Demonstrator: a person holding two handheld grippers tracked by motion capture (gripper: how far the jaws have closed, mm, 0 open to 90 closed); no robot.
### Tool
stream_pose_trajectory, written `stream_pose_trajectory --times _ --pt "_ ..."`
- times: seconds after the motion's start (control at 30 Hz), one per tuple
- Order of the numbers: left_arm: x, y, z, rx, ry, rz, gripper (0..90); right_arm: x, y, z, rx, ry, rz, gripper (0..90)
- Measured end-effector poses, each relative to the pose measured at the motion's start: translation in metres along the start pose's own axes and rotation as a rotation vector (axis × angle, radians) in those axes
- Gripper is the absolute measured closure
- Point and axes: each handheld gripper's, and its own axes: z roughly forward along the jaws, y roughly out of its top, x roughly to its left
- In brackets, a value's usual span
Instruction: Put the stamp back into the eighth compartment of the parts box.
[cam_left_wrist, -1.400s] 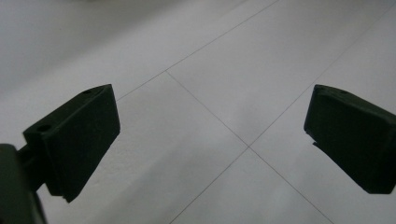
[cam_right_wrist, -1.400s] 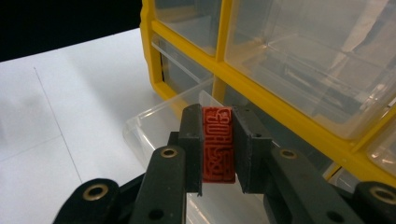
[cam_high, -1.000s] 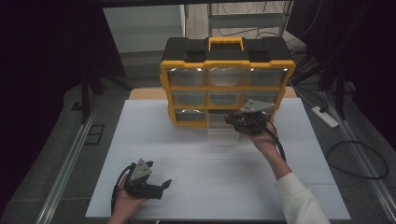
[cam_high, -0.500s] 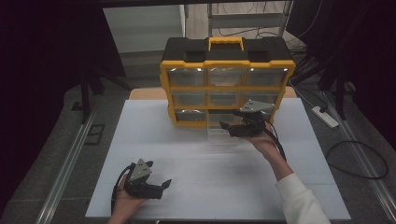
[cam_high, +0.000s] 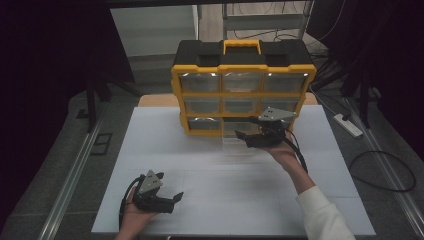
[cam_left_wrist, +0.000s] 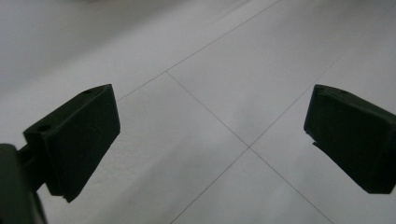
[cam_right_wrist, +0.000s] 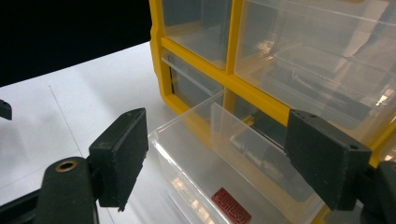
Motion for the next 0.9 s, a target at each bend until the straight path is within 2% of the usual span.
stream_pose_trajectory --times 0.2,0.4,0.6,0.77,0.9 --pt "0.0 0.0 0.0 0.0 0.001 0.0 3.6 0.003 0.001 -0.005 0.004 -0.015 -0.007 21.9" --pt "-0.001 -0.001 -0.002 -0.007 0.002 -0.007 3.6 0.006 0.003 -0.021 -0.02 -0.028 0.005 21.9" --pt "0.0 0.0 -0.001 -0.01 -0.001 -0.011 3.6 0.01 -0.005 -0.038 -0.042 -0.03 0.02 22.3" --pt "0.001 0.0 0.0 -0.009 -0.001 -0.009 3.6 0.013 -0.011 -0.047 -0.043 -0.038 0.021 22.3" --pt "0.001 0.0 0.0 -0.012 -0.001 -0.012 3.6 0.018 -0.02 -0.06 -0.059 -0.038 0.014 22.4"
